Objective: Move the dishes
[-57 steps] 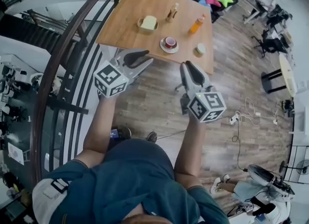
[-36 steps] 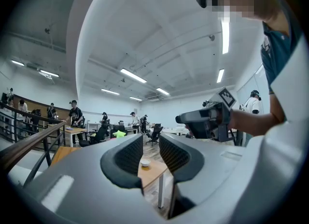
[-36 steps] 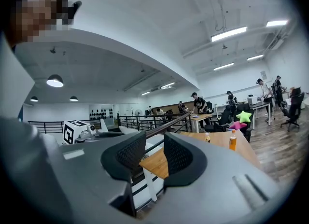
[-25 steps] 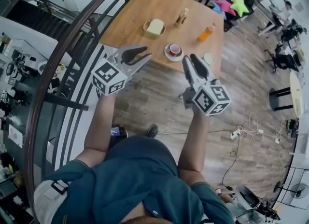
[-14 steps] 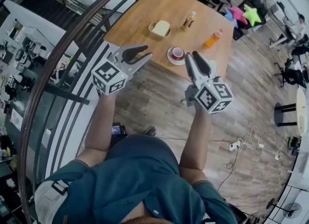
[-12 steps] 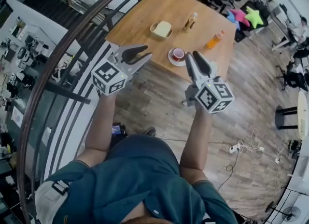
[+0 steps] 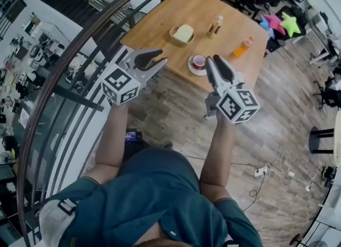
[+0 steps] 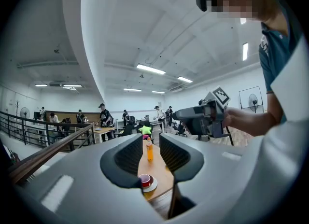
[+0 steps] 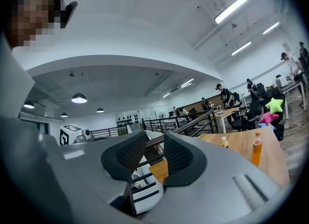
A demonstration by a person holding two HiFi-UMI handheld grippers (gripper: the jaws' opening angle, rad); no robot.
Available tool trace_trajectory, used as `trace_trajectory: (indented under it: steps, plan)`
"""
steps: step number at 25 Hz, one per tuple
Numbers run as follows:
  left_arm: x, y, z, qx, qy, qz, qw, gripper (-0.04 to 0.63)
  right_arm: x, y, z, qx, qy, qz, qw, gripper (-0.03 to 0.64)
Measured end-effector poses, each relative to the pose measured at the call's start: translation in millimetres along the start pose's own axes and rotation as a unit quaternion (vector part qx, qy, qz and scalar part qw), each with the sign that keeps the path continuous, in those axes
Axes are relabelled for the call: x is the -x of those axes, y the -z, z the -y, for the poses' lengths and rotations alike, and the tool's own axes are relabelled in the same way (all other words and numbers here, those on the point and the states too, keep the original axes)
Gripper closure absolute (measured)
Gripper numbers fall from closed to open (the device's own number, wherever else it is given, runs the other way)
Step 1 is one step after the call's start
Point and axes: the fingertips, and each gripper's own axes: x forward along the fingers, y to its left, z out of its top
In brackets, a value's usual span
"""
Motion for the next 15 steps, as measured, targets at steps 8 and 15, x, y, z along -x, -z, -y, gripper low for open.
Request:
trace_trajectory:
  steps: [8,15]
  plan:
    - [-31.1,-0.1,1.3,0.000,0.025,-0.005,0.9997,0.499,8.8,0.4,26.1,-0.012,0.025,0.001,1.000,0.517]
    - [-85.4,1.1,-11.4,0.008,0.080,0.008,0.9968,0.499,12.9,-6.2,66.2,-0.009,0.084,0.000,0.996,0.517]
